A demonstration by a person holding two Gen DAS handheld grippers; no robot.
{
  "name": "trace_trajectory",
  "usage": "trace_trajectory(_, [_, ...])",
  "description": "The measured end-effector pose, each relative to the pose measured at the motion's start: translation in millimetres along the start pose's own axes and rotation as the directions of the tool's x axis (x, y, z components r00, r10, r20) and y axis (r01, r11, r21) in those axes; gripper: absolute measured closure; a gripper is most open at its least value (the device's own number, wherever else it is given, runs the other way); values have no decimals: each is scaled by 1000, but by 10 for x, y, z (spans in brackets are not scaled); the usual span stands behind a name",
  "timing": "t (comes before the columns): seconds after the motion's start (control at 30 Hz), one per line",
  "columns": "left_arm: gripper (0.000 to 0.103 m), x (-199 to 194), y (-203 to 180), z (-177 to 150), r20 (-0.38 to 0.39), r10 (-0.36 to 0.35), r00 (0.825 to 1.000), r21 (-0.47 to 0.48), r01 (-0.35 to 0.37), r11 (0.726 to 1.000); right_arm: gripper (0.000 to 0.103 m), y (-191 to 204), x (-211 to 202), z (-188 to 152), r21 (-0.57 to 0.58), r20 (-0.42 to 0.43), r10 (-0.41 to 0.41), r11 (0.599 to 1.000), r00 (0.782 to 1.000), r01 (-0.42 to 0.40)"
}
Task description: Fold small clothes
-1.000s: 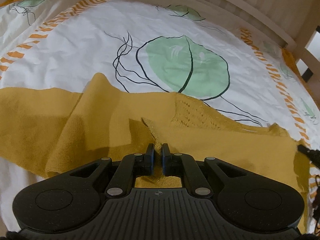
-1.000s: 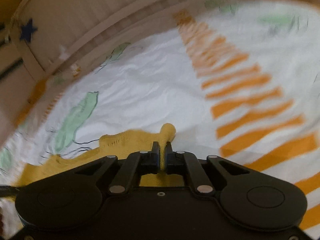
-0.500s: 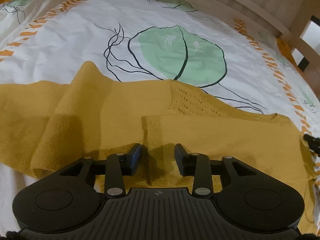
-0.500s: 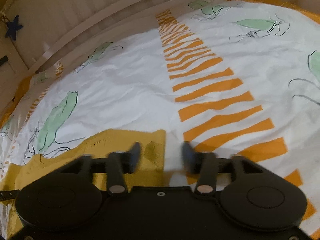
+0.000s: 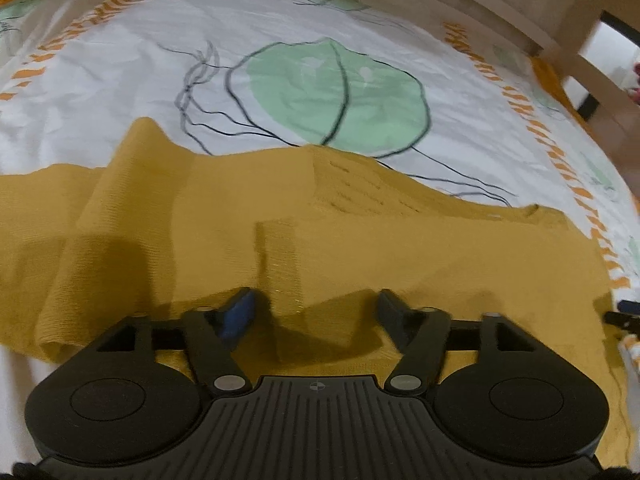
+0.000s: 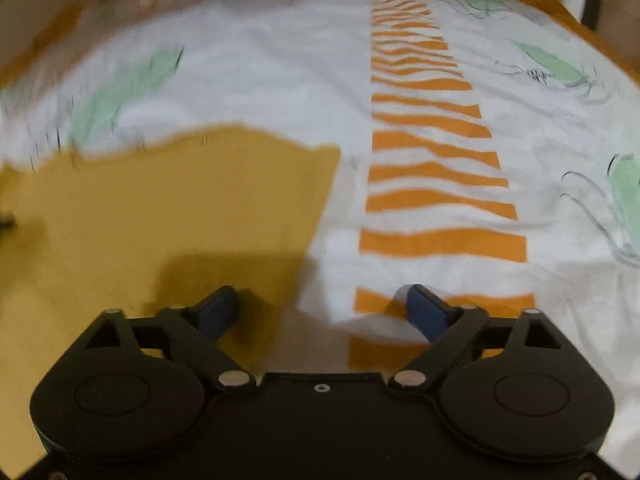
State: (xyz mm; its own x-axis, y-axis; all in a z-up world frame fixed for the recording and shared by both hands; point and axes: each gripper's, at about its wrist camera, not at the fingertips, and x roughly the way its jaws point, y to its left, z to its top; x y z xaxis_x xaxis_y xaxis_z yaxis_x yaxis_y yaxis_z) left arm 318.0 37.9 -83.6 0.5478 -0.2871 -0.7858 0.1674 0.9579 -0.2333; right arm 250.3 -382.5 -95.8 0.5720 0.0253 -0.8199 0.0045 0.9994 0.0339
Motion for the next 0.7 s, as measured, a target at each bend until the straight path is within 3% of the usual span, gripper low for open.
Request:
trace_trajectory(0.23, [13, 59, -131, -78, 5, 0, 1000, 103, -1, 995, 1, 10, -100, -177, 34, 3, -34, 999, 999, 34])
trace_trajectory(0.4, [7, 92, -217, -190, 42, 21, 999, 179, -28, 984, 1, -1, -191, -254, 93, 40, -36, 995, 999, 32])
trace_trajectory(0.6, [7, -27, -149, -253, 74, -4, 997, 129, -6, 992, 1, -31, -432, -342, 194, 129, -34, 981, 991, 9])
trace_trajectory(0.7, [7, -139, -104, -309, 66, -7, 998, 95, 0, 995, 0, -34, -590, -437, 269, 192, 4, 961, 981, -56])
